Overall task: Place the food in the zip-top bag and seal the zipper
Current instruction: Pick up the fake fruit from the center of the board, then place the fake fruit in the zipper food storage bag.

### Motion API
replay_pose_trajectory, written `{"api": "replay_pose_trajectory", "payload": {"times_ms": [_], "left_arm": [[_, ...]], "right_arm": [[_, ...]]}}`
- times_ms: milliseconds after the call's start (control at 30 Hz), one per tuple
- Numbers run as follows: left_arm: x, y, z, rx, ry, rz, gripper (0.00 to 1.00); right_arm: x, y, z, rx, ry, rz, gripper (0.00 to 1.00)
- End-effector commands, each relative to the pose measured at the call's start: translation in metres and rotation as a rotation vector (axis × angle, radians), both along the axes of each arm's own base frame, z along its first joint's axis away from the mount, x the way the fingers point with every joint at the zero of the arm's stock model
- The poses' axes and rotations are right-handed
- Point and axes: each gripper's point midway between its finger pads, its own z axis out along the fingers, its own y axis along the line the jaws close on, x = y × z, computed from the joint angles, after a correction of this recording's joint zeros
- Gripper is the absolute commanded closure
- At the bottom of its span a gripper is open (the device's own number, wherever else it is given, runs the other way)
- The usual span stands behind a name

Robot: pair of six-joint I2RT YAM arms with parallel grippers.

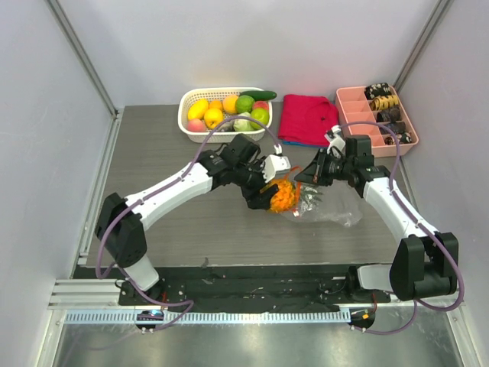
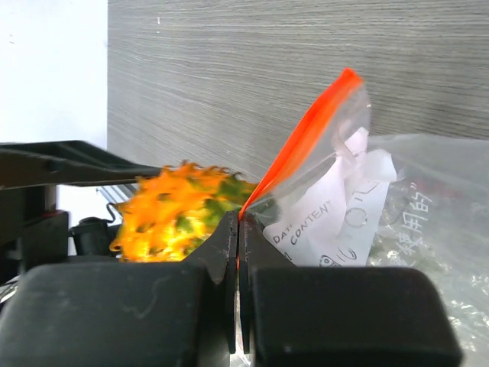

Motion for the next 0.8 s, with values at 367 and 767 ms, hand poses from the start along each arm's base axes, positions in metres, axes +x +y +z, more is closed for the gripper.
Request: {"api": "replay_pose_trajectory", "payload": {"times_ms": [367,767], "left_arm": [[0.001,-0.01,0.009,0.049,0.047,0.069,0.96],[0.035,0.003,0.049,-0.285,0.398,0.325,0.93]], "right_arm": [[-0.033,0.044,0.044,0.125,-0.125,0.195,0.99],[-0.05,0.046,0.047,0.109,-0.145,0.258,0.99]]}}
